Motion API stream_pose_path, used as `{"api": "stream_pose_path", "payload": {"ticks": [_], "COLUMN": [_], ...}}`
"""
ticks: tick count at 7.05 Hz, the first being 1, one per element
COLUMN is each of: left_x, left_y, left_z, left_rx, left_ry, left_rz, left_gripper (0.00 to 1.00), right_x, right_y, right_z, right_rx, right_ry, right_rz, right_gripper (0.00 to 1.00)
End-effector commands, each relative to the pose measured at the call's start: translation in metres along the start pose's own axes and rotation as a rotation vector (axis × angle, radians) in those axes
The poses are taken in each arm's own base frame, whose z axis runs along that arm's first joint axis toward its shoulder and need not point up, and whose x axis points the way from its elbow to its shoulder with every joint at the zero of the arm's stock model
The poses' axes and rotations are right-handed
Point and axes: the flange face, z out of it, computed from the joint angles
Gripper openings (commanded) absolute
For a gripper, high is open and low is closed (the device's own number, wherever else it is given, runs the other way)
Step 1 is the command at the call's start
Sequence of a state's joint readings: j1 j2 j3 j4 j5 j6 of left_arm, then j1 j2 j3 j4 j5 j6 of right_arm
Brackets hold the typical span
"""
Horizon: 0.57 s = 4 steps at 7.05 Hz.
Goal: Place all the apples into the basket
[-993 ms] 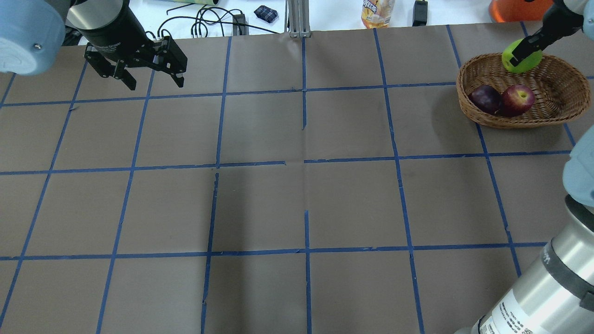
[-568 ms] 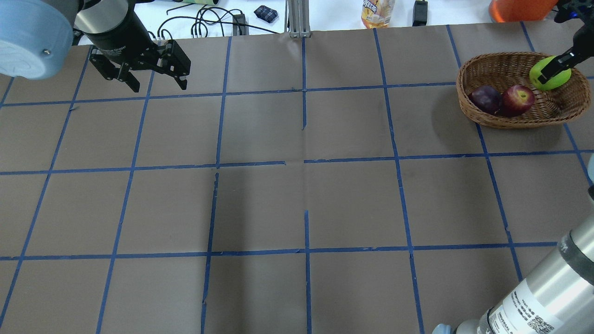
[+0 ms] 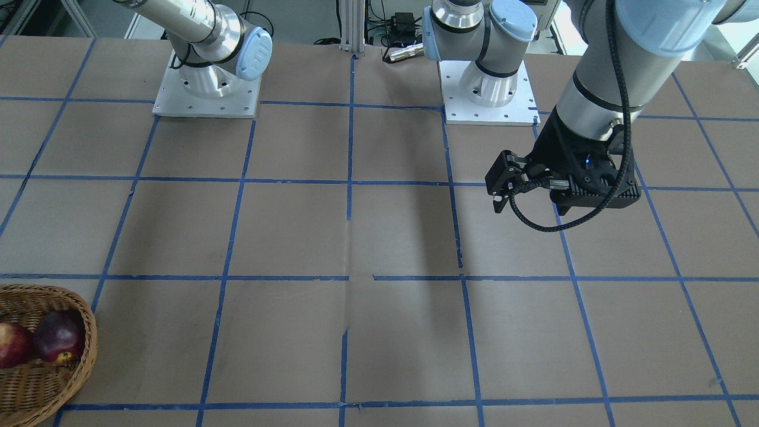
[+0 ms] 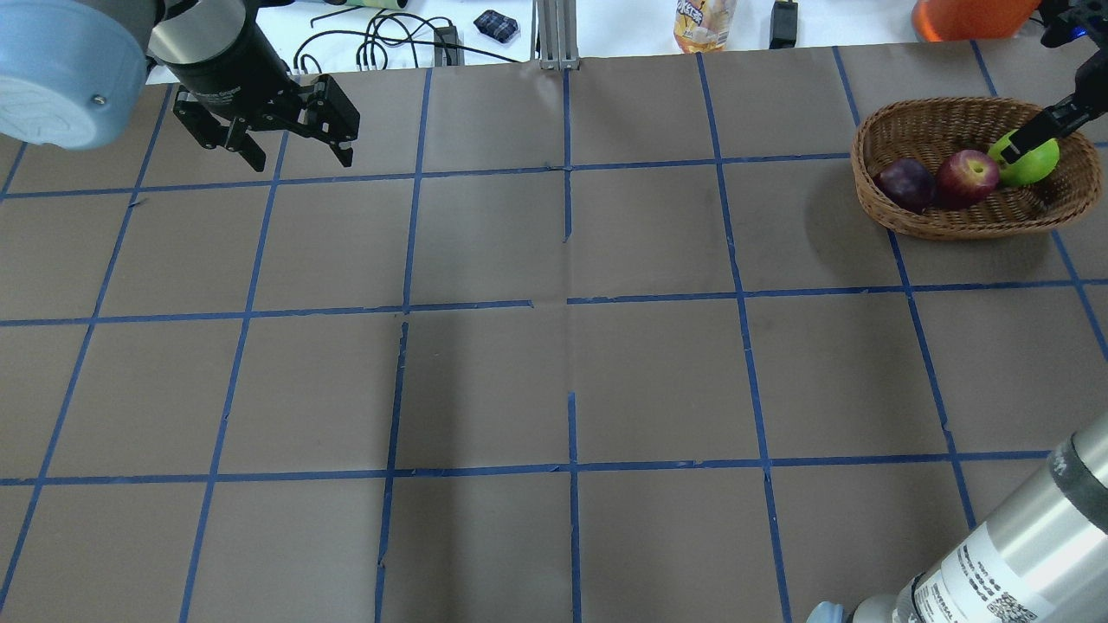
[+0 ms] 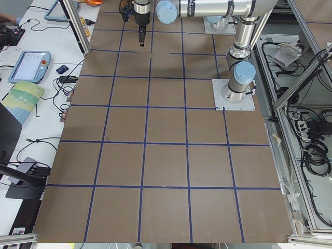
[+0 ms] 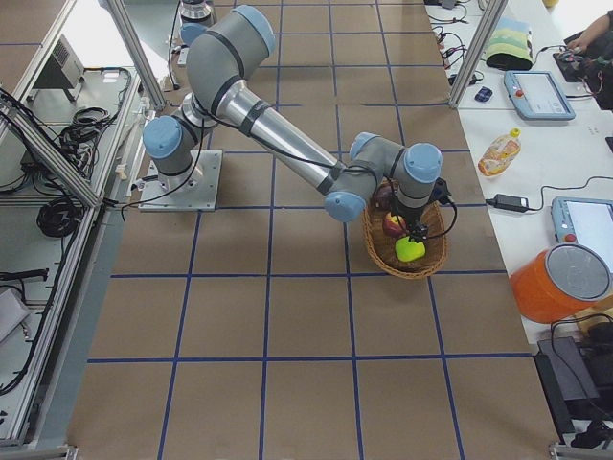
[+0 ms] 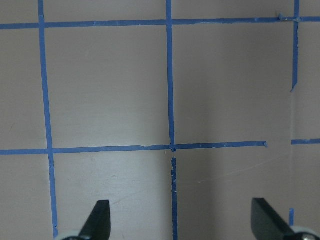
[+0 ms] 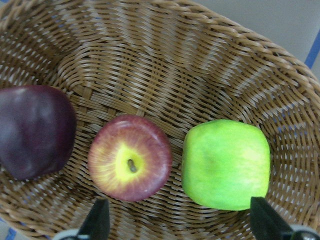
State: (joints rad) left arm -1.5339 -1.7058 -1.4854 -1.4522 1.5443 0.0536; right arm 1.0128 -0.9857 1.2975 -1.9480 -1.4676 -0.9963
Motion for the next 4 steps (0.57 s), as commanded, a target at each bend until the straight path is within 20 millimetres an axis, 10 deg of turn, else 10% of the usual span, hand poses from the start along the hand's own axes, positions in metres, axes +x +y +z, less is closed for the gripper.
{"api": "stream_pose_path", "payload": {"ticks": [1, 4], "left_x": [-0.001, -0.006], "left_y": [-0.002, -0.011], "left_z": [0.0, -0.005], "left_rx": [0.003, 0.032], "left_ry": [-0.004, 0.0], "left_rz": [-0.001, -0.01], "left_gripper": [1.0, 1.0], "right_x": [-0.081, -0.273], "right_y": [-0.04, -0.105], "right_z": [-0.064, -0.133], "right_rx": [-0.009, -0.068], "right_ry": [-0.025, -0.05], "right_rz": [0.026, 0.39], "right_gripper": [1.0, 1.0]}}
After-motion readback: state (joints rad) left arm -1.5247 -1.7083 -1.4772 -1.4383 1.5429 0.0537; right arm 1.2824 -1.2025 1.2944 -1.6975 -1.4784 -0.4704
